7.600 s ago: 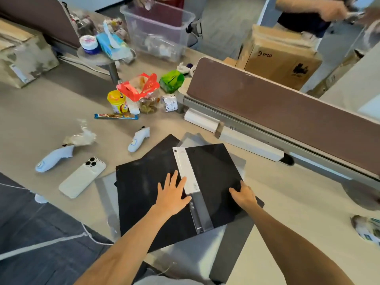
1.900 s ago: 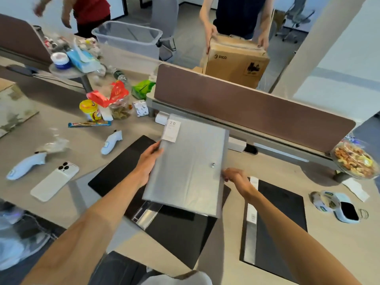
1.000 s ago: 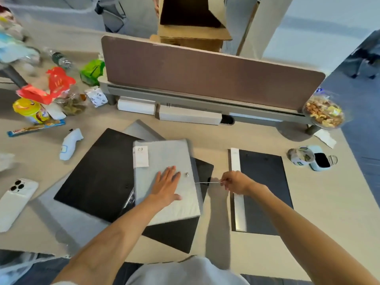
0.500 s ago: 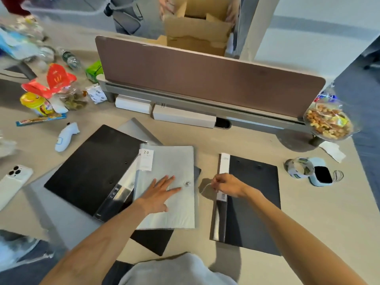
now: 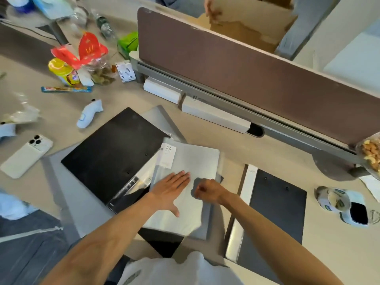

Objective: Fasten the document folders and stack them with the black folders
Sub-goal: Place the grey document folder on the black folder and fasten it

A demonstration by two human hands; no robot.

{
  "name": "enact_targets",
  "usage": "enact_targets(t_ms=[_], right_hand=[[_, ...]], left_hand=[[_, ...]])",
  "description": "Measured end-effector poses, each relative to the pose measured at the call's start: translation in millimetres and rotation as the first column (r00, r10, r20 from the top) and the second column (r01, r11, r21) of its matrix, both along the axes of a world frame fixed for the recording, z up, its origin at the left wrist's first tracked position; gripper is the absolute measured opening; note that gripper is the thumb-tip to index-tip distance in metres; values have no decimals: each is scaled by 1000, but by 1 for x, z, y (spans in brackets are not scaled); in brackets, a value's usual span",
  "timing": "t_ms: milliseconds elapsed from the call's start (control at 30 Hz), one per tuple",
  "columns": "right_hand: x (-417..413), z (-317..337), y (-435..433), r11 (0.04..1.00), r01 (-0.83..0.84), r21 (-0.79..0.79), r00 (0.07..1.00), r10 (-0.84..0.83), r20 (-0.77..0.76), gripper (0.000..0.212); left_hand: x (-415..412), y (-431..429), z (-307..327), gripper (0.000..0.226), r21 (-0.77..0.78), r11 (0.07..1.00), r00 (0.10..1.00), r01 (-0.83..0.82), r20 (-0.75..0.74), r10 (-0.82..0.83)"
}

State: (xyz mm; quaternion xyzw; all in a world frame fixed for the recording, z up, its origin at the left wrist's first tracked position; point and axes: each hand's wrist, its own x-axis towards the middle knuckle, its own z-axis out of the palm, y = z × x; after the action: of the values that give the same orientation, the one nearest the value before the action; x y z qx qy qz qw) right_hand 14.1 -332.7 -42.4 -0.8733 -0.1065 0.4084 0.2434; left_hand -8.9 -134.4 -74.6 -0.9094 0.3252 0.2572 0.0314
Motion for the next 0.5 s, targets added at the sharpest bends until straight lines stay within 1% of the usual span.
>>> enact_targets(t_ms=[133,233,267,367,500], right_hand=[[28,-6,-6,978,203,-53,978,-205,-37,16],[40,-1,-22,923,382,-37,920,-384,-80,20],[40,-1,-28,907,420,-26,902,-421,-99,22],[30,-5,-42,892,450,-43,889,-452,-72,20],[6,-10,-58,921,366,-130,929,-355,99,20]], left_hand=[[2,2,-3,124,-21,1000,999,-2,-40,1],[5,-3,1,120,-10,1000,998,1,-63,-2],[5,-7,3,120,3,1000,997,-3,-71,3],[6,-22,11,122,88,996,998,-3,-70,9],[5,-32,15,124,177,984,998,-5,-61,16]])
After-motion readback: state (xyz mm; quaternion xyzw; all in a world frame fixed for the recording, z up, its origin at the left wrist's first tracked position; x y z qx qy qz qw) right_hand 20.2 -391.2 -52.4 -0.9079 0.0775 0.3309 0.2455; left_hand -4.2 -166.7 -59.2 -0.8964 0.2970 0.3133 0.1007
